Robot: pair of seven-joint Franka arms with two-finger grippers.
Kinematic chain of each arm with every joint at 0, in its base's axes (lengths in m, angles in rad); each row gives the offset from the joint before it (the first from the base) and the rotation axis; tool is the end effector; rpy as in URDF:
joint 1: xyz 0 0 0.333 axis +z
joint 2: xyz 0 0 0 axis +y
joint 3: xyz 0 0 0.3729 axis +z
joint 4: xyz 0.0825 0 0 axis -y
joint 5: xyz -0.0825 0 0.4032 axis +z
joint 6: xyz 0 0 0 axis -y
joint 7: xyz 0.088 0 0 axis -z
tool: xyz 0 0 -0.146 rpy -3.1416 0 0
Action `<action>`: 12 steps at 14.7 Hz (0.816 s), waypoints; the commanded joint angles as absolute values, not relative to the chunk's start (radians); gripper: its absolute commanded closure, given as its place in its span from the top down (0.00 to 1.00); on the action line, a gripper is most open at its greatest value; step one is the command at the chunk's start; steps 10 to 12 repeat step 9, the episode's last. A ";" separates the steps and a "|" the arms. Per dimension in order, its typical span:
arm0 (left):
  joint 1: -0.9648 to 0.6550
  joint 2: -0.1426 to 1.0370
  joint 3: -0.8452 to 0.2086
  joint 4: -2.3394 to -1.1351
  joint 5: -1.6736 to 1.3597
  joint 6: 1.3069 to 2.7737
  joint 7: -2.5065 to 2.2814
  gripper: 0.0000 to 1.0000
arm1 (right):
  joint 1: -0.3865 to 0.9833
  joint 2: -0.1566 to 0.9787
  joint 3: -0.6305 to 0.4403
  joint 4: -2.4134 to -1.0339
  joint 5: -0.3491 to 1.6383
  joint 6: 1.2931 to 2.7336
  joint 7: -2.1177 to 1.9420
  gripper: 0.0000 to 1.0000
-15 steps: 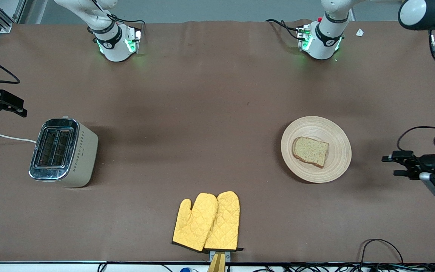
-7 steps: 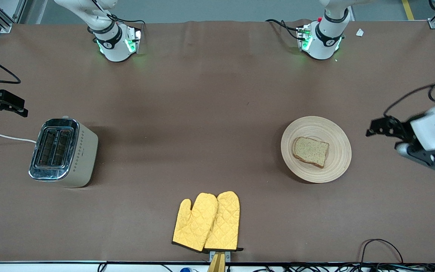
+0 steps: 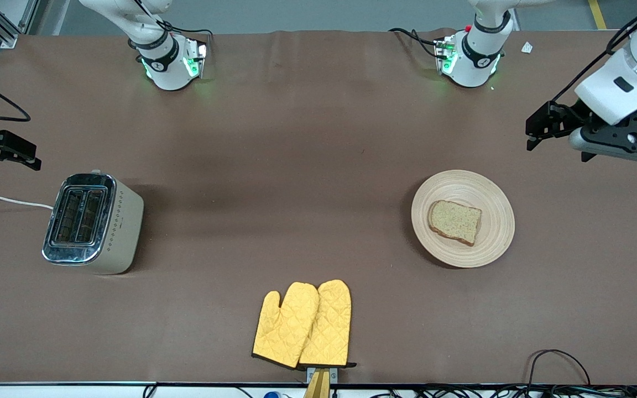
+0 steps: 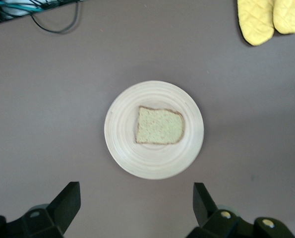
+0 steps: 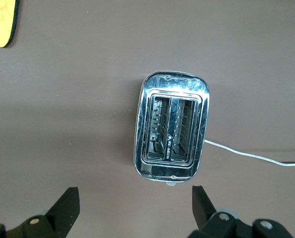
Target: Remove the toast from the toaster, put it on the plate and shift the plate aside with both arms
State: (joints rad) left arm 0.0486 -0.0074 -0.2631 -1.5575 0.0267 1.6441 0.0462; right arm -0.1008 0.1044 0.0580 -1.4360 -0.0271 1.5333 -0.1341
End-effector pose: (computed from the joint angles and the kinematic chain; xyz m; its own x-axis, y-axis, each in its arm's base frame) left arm 0.5698 -0.1210 0.6601 0.9615 -0.2589 0.0922 -0.2569 -0.9659 -0.0329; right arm 0.6075 -0.0321 0.6435 0.9959 0.0899 -0.0097 0.0900 -0.9957 0.0199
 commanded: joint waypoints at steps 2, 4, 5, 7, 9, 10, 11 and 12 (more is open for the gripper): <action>0.058 -0.134 -0.253 -1.746 0.018 1.753 0.005 1.00 | -0.092 0.058 0.055 -1.493 -0.031 1.559 -0.120 1.00; 0.066 -0.120 -0.253 -1.709 0.014 1.692 -0.043 1.00 | -0.089 0.054 0.057 -1.499 -0.031 1.560 -0.120 1.00; 0.071 -0.109 -0.253 -1.682 0.014 1.677 -0.066 1.00 | -0.087 0.055 0.060 -1.497 -0.029 1.565 -0.117 1.00; 0.087 -0.072 -0.253 -1.610 0.017 1.597 -0.093 1.00 | -0.094 0.055 0.058 -1.499 0.006 1.572 -0.118 1.00; 0.091 -0.028 -0.253 -1.519 0.014 1.521 -0.094 1.00 | -0.095 0.054 0.057 -1.502 0.008 1.566 -0.118 1.00; 0.091 -0.028 -0.253 -1.519 0.014 1.521 -0.094 1.00 | -0.095 0.054 0.057 -1.502 0.008 1.566 -0.118 1.00; 0.091 -0.028 -0.253 -1.519 0.014 1.521 -0.094 1.00 | -0.095 0.054 0.057 -1.502 0.008 1.566 -0.118 1.00; 0.091 -0.028 -0.253 -1.519 0.014 1.521 -0.094 1.00 | -0.095 0.054 0.057 -1.502 0.008 1.566 -0.118 1.00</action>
